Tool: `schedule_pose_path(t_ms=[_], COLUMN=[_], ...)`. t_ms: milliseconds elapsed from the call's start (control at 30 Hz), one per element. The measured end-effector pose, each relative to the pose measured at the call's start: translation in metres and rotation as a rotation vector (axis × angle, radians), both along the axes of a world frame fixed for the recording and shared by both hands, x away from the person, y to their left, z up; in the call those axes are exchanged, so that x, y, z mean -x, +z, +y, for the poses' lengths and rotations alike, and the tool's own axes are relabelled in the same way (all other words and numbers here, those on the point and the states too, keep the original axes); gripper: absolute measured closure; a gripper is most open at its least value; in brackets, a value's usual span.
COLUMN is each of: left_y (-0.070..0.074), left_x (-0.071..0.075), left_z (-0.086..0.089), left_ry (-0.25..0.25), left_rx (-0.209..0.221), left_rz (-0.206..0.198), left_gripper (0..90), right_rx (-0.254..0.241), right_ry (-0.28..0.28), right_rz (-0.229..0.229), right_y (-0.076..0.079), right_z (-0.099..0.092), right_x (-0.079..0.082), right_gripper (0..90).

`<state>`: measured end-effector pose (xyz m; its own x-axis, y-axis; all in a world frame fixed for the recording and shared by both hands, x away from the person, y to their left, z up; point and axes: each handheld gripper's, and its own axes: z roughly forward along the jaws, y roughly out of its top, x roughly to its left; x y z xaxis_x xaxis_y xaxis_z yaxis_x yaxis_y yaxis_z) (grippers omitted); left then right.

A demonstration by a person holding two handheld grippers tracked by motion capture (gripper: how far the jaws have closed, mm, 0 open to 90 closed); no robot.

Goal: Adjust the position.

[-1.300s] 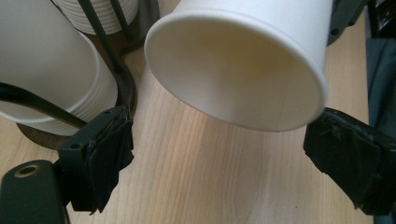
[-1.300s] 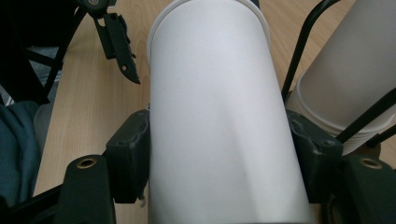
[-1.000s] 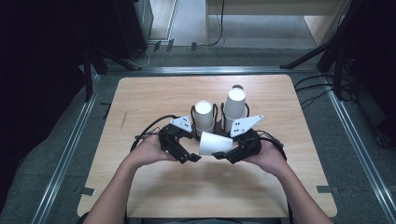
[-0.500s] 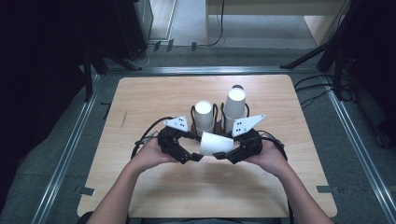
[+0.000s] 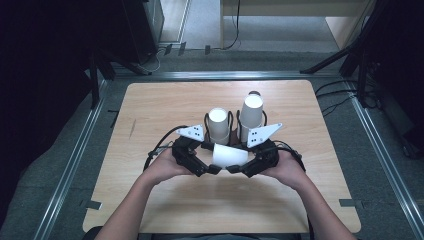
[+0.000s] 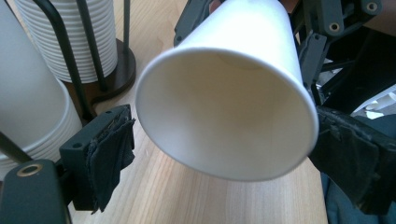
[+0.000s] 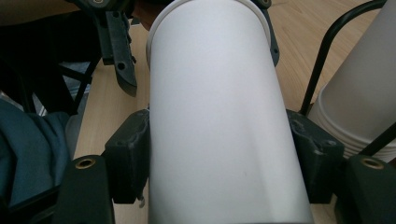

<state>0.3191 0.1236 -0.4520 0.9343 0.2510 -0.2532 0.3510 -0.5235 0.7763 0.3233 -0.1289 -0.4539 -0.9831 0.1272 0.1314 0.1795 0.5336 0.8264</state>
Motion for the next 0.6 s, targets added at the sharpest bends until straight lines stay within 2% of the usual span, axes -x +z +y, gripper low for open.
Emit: schedule_pose_path(t_ms=[67,400,600], left_y=[-0.0004,-0.0008,0.0007], left_x=[0.0000,-0.0003,0.0015], left_z=[-0.0001,-0.0024,-0.0017], left_ry=[-0.014,-0.046,-0.065], left_rx=[0.011,0.029,0.027], left_rz=[0.005,0.002,-0.019], left_gripper=[13.0,15.9,21.1], right_rx=[-0.005,-0.019,-0.024], right_ry=[0.008,0.042,0.054], right_rz=[0.003,0.023,0.030], right_y=[0.0000,-0.0002,0.0000], right_z=[0.0005,0.0034,0.0023], right_x=[0.0003,0.0016,0.0013], right_gripper=[31.9,31.8,32.3])
